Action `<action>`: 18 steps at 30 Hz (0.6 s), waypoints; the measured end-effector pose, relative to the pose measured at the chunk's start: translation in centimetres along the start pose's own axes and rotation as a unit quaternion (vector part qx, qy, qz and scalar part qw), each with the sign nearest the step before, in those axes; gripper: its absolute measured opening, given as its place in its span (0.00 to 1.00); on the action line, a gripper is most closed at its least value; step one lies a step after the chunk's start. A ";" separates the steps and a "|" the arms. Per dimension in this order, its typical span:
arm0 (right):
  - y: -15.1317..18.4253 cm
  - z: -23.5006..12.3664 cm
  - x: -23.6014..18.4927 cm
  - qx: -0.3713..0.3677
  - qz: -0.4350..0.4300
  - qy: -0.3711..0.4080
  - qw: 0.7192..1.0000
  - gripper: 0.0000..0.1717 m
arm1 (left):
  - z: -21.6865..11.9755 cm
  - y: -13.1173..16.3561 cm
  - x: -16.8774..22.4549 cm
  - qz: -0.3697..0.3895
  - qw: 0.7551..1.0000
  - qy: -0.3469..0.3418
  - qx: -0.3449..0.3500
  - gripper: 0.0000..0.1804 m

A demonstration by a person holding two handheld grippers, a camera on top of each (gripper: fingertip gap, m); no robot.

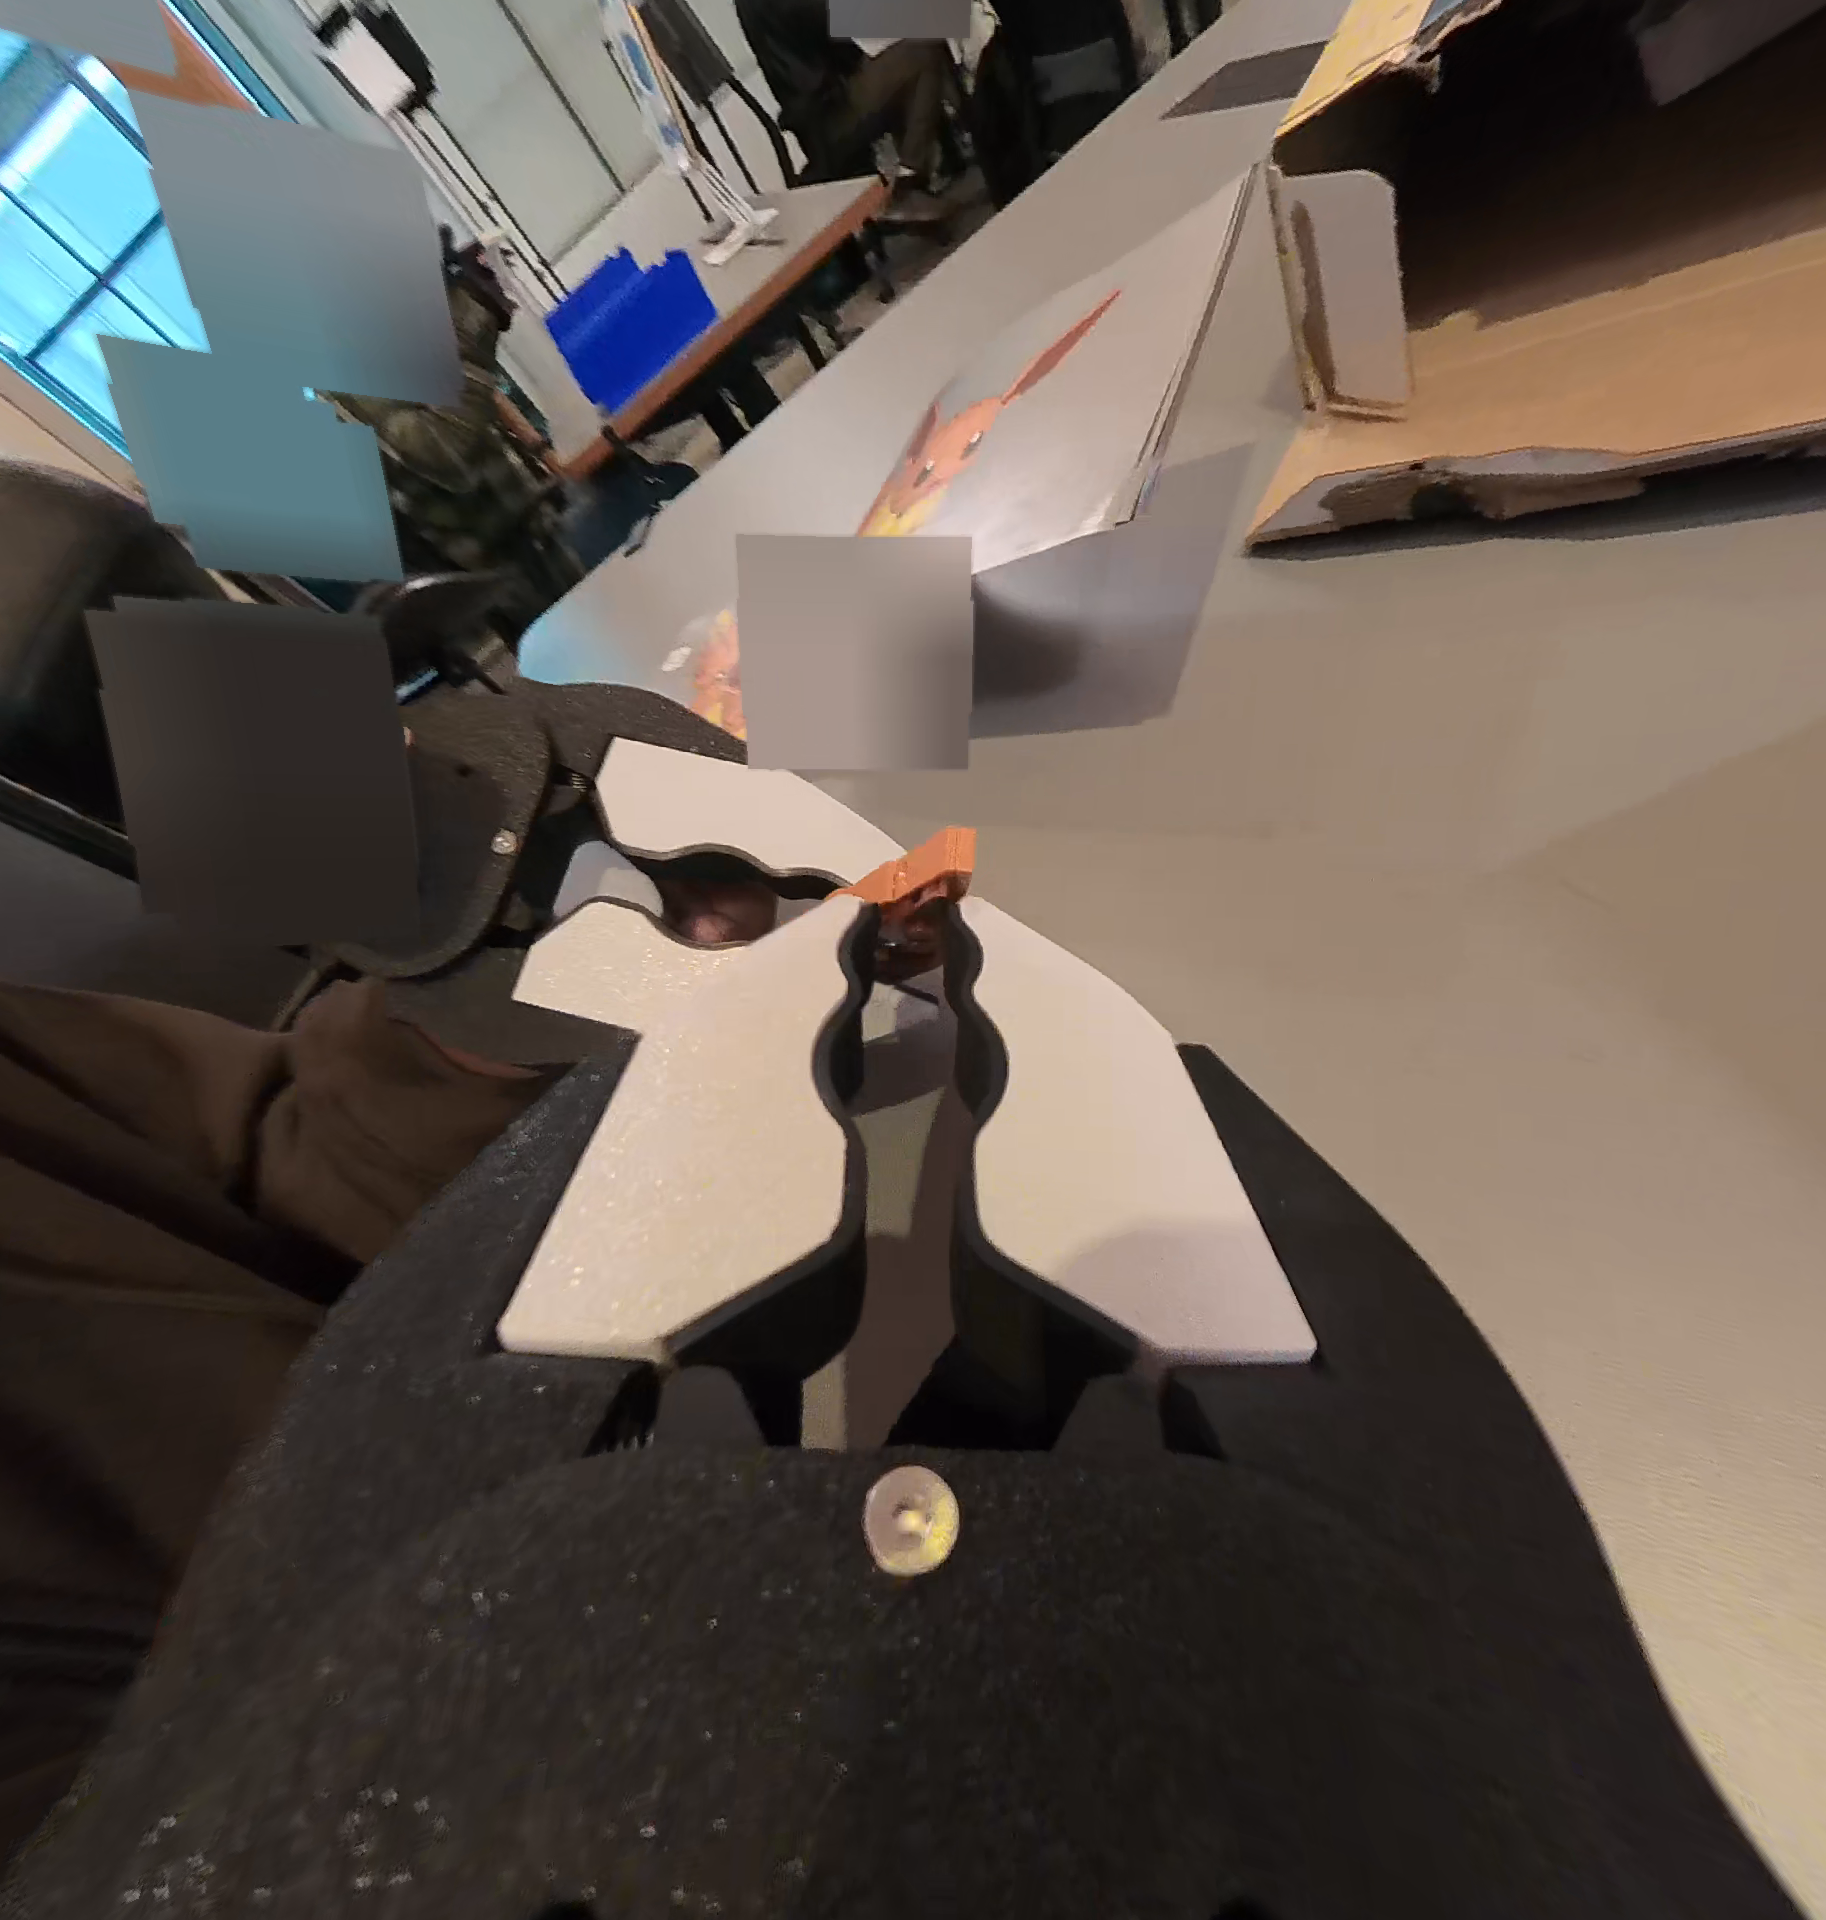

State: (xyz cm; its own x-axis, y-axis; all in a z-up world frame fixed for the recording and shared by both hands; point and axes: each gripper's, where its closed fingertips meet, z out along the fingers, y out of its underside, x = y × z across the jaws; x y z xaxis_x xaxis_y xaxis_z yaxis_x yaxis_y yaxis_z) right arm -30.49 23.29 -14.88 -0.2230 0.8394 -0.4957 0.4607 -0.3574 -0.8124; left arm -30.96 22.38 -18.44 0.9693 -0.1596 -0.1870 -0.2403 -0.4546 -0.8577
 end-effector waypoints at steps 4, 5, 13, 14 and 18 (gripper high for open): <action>-0.2 0.0 -0.3 0.009 0.030 -0.026 0.999 0.07 | -0.2 -0.1 0.0 0.001 1.000 0.003 0.009 0.09; -0.2 0.0 -0.3 0.011 0.036 -0.031 0.999 0.07 | -0.2 -0.2 0.0 0.000 1.000 0.005 0.011 0.09; -0.2 0.0 -0.3 0.014 0.057 -0.042 0.997 0.07 | -0.3 -0.3 -0.1 0.015 1.000 -0.005 0.019 0.09; -0.2 0.0 -0.3 0.015 0.057 -0.042 0.997 0.07 | -0.3 -0.3 -0.2 0.018 1.000 -0.007 0.019 0.09; -0.4 -0.2 -0.2 0.020 0.057 -0.038 0.997 0.07 | -0.3 -0.4 -0.2 0.020 1.000 -0.010 0.021 0.09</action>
State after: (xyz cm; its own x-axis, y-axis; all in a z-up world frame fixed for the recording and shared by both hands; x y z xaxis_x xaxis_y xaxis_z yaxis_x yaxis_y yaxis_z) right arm -30.49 23.37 -14.42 -0.2368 0.7596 -0.6058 0.4521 -0.4657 -0.7607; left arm -31.08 22.31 -17.93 0.9597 -0.1591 -0.2318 -0.2779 -0.4109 -0.8683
